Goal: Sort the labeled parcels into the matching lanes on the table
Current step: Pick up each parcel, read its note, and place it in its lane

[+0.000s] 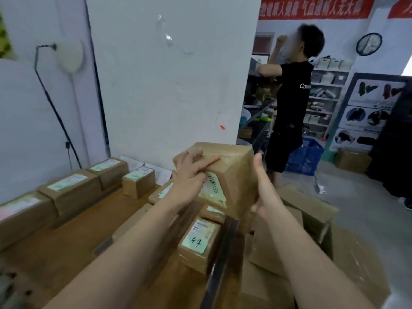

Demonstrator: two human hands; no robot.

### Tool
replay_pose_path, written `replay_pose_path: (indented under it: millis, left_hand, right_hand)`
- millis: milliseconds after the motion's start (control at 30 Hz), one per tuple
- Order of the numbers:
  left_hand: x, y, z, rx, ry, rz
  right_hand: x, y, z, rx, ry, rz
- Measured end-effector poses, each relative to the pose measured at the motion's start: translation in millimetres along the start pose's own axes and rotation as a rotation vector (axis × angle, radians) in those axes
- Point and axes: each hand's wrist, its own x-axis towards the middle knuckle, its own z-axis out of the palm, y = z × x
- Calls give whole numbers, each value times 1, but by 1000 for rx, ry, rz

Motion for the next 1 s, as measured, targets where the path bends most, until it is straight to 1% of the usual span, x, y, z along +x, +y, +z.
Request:
replay_pose_path:
  millis: [67,133,200,300,367,467,533,600,633,667,700,733,767,800,867,933,1000]
  left_hand:
    - [-9,-10,-20,-86,-53,-38]
    - [-19,-20,-40,-142,-66,-41]
    - [-27,-30,-60,-123,-45,-30]
    - [-38,-47,-92,-53,-36,-35]
    - [-48,-57,-114,-60,-34,-56]
    - [-62,-68,-140,-125,65,-91]
    - [-67,-76,-154,-95,208,-175]
    - [-71,-87,-168,-139,330,-382]
    - [-73,-93,-176,-233,347,-496]
    - [-74,-101,-184,-380,347,-579]
    - [-77,-109,-191,-557,346,-620]
    - [-80,-120,-199,-710,349,-628]
    - [-85,-127,-208,-805,352,-609]
    - [-90,-133,-218,-839,358,-583]
    - [-98,-149,-237,-813,382,-570]
    - [-105,-163,-258,-766,397,-591]
    - [-111,-175,-275,-679,409,-599]
  right_hand:
    - [-1,5,22,34,-43,37]
    - [-9,8,48,5,-61,59]
    - [-20,14,69,-34,-94,84]
    - [-26,25,98,-4,-140,143]
    - [-38,31,120,29,-177,170]
    - [-50,43,150,114,-205,245]
    - [-55,54,170,190,-244,284]
    - [-51,69,190,246,-264,299]
    - [-51,76,201,263,-276,290]
    - [-52,82,211,248,-269,268]
    - [-52,88,221,235,-258,238]
    - [-51,94,231,224,-247,188]
    - [-52,98,242,233,-254,140]
    - [-55,102,252,230,-254,85]
    - [-59,107,272,190,-250,-57]
    - [-63,112,288,40,-213,-185]
    - [-69,115,305,-136,-191,-275]
